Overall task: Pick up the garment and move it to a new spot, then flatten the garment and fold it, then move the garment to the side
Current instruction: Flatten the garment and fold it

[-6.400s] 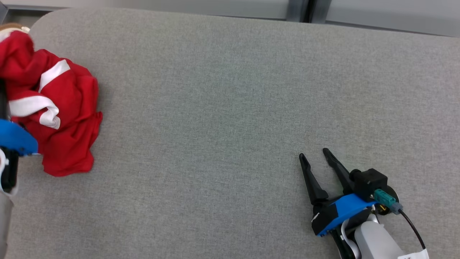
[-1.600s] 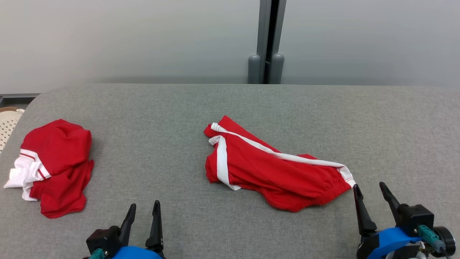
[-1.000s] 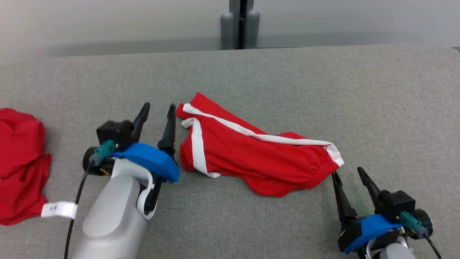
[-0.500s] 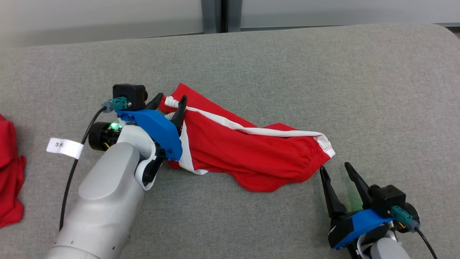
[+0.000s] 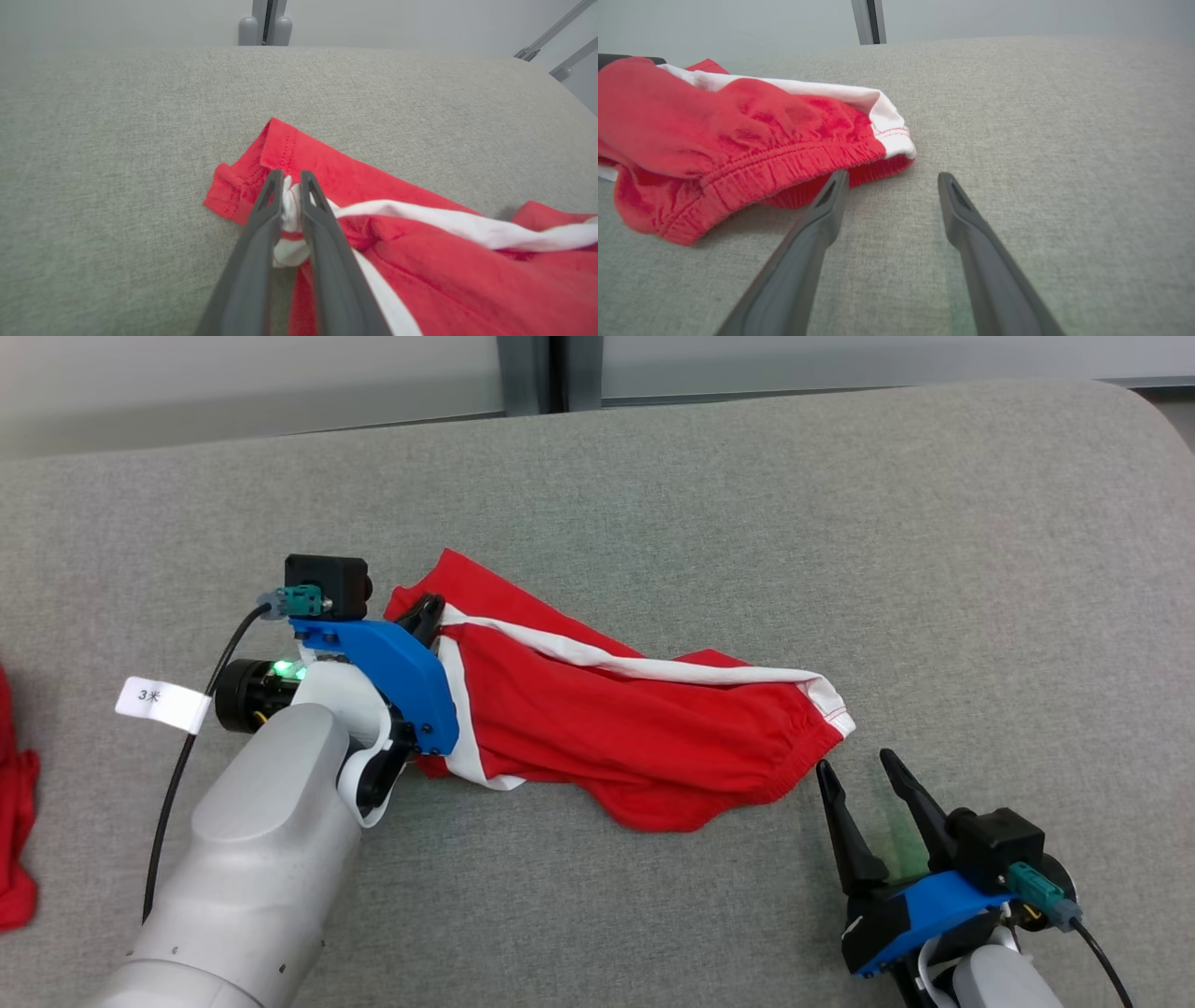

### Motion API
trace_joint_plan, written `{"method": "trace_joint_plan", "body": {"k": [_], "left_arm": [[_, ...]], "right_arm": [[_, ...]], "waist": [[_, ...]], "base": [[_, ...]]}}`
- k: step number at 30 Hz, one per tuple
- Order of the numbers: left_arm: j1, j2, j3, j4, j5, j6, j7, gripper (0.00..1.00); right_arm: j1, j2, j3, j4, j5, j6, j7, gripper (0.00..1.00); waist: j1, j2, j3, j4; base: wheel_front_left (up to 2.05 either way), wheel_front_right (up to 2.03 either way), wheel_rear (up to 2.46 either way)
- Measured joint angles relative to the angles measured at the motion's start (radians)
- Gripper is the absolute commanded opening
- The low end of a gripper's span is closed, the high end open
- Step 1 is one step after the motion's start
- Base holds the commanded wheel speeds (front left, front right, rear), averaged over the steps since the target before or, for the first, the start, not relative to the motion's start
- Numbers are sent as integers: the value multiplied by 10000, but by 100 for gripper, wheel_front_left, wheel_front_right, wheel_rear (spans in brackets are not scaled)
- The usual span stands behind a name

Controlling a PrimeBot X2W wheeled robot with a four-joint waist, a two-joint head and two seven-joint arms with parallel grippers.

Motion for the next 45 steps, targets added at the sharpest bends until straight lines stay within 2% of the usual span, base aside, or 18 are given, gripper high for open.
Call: {"method": "trace_joint_plan", "body": {"k": [3,10,16,24,28,31,35,40,45], "left_arm": [[-2,31,-94,-69,-150,0,-428,0],[109,182,-48,-585,-357,-2,-2301,0],[1327,326,-50,-1342,-430,-2,-3030,0],[2988,391,460,-2477,-284,259,-3183,0],[3482,368,832,-2970,-56,334,-3185,0],[3719,336,966,-3147,102,345,-3185,0],[3733,249,1101,-3267,270,337,-3187,0],[3722,153,1177,-3262,451,259,-3187,0],[3659,58,1221,-3225,577,215,-3187,0]], "right_arm": [[12,-2,-94,-13,86,0,0,100],[135,0,-198,-211,788,0,-2,100],[246,2,-69,-408,1705,0,-2,100],[233,10,115,-165,3547,0,-2,100],[-261,10,111,408,5256,0,52,100],[-905,-35,184,734,6220,-2,600,100],[-1779,-401,249,1279,6951,0,1436,100],[-2597,-571,491,1941,7292,-2,2226,100],[-2895,-640,706,2222,7565,-2,2445,100]], "waist": [[0,0,-35,98],[-1,0,-475,701],[-2,0,-967,1346],[-3,0,-1158,1943],[-3,0,-1070,2090],[-2,0,-945,2133],[-1,0,-764,2193],[0,0,-530,2297],[0,0,-361,2384]], "base": [[0,0,0],[0,0,0],[0,0,0],[0,0,0],[0,0,0],[0,0,0],[0,0,0],[0,0,0],[0,0,0]]}}
